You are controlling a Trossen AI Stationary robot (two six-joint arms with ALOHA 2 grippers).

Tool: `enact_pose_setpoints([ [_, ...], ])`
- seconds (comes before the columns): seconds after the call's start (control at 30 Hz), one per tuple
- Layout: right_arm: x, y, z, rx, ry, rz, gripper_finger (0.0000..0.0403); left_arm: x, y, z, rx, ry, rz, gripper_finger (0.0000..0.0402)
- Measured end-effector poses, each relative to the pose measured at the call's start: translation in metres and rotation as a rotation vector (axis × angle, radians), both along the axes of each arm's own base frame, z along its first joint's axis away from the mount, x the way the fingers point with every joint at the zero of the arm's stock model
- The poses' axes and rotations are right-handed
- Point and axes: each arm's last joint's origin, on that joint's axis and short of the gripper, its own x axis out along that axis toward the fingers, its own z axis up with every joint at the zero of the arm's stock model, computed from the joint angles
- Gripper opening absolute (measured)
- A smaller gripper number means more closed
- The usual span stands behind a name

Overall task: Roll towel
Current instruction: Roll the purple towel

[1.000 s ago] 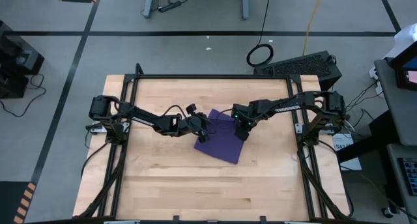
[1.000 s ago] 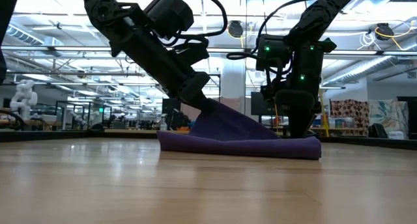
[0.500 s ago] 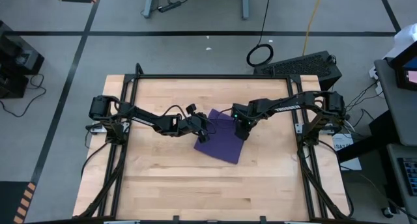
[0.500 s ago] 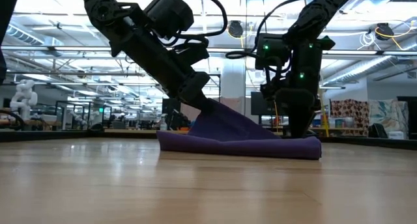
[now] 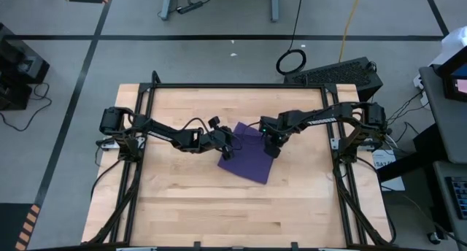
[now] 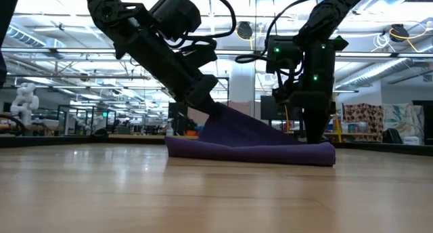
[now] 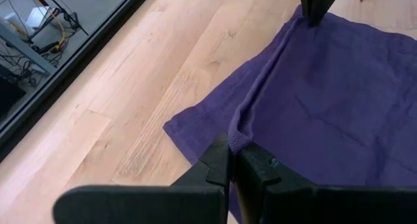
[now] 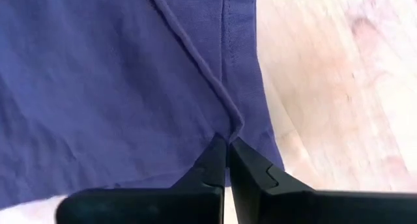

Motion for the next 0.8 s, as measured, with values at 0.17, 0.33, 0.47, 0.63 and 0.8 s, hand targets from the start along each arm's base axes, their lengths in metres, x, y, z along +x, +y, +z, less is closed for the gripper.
enact_pose_setpoints([
  [0.17, 0.003, 0.004, 0.007, 0.038, 0.003, 0.023, 0.0003, 0.0, -0.004, 0.005, 0.004, -0.015, -0.017, 0.0015],
  [0.33, 0.006, 0.008, 0.016, 0.045, 0.031, 0.043, 0.0003, -0.001, -0.005, 0.011, 0.011, -0.033, -0.03, 0.0015],
  [0.47, 0.006, 0.011, 0.023, 0.052, 0.069, 0.051, 0.0003, 0.0, -0.006, 0.015, 0.021, -0.061, -0.039, 0.0015],
  [0.63, 0.007, 0.015, 0.029, 0.057, 0.095, 0.047, 0.0003, 0.001, -0.002, 0.016, 0.02, -0.075, -0.032, 0.0015],
  [0.8, 0.006, 0.016, 0.029, 0.048, 0.098, 0.037, 0.0003, 0.001, 0.004, 0.016, 0.018, -0.077, -0.015, 0.0015],
])
